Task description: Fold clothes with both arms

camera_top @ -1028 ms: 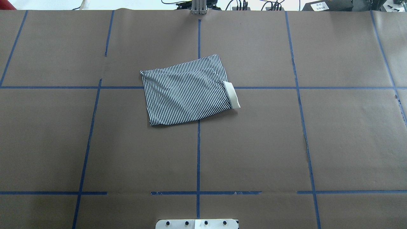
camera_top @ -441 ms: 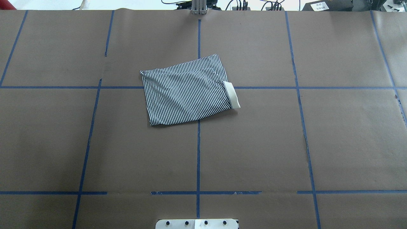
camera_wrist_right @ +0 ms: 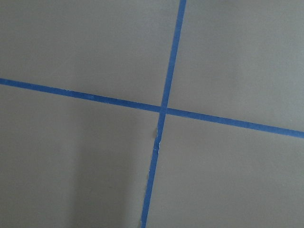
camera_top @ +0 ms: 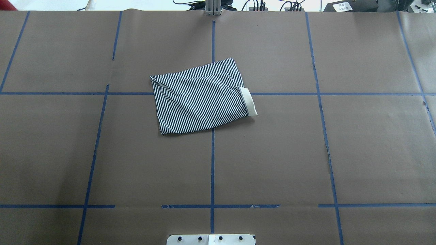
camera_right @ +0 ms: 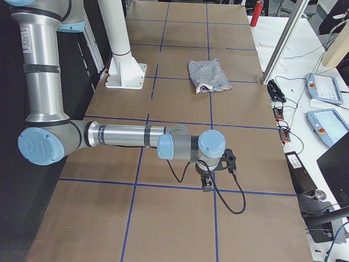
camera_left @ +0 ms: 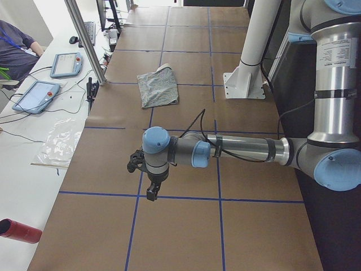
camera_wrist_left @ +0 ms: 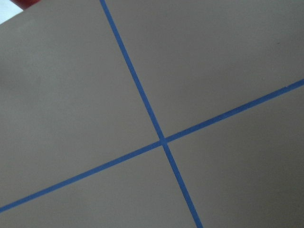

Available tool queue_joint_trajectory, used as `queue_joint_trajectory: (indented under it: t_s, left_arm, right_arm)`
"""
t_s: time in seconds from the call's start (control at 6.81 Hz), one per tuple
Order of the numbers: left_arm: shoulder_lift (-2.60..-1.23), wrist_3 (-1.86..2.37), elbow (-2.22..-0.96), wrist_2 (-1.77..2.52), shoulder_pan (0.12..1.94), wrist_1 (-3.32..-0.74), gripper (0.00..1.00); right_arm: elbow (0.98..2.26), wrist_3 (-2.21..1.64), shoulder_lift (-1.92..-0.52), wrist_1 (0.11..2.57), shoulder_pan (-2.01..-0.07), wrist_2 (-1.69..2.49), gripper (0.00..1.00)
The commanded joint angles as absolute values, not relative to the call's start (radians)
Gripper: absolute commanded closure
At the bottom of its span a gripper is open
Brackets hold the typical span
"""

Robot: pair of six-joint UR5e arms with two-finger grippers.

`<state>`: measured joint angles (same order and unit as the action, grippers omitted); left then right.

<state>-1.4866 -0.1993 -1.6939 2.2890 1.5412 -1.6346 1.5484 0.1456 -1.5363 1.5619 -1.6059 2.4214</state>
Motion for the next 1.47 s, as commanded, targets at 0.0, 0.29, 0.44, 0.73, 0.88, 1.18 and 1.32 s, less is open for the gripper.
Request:
queue_joint_trajectory:
  t_s: [0.0,0.29,0.44,0.73,0.88,1.18,1.32]
  left_arm:
    - [-1.476,-0.199,-1.701,2.307,1.543,-1.614,0.0]
    - [-1.476,-0.198,-1.694,2.307,1.543,-1.612,0.0]
    - [-1.477,-0.196,-1.689,2.307,1.543,-1.612,0.0]
    - [-1.48,-0.017,-1.683,2.307,1.54,-1.614,0.0]
    - [-1.48,0.042,-1.683,2.309,1.54,-1.614,0.0]
    - [-1.48,0.043,-1.681,2.309,1.54,-1.615,0.0]
    - [-1.48,0.043,-1.683,2.309,1.54,-1.615,0.0]
  right_arm:
    - [1.539,0.103,-1.542,1.542,-1.606,2.428,0.0]
    - [1.54,0.104,-1.54,1.542,-1.591,2.41,0.0]
    - [1.539,0.103,-1.542,1.542,-1.583,2.405,0.0]
    - [1.539,0.104,-1.545,1.542,-1.583,2.405,0.0]
    - [1.539,0.104,-1.545,1.542,-1.583,2.407,0.0]
    - [1.539,0.103,-1.543,1.542,-1.583,2.407,0.0]
    - [1.539,0.103,-1.543,1.542,-1.583,2.407,0.0]
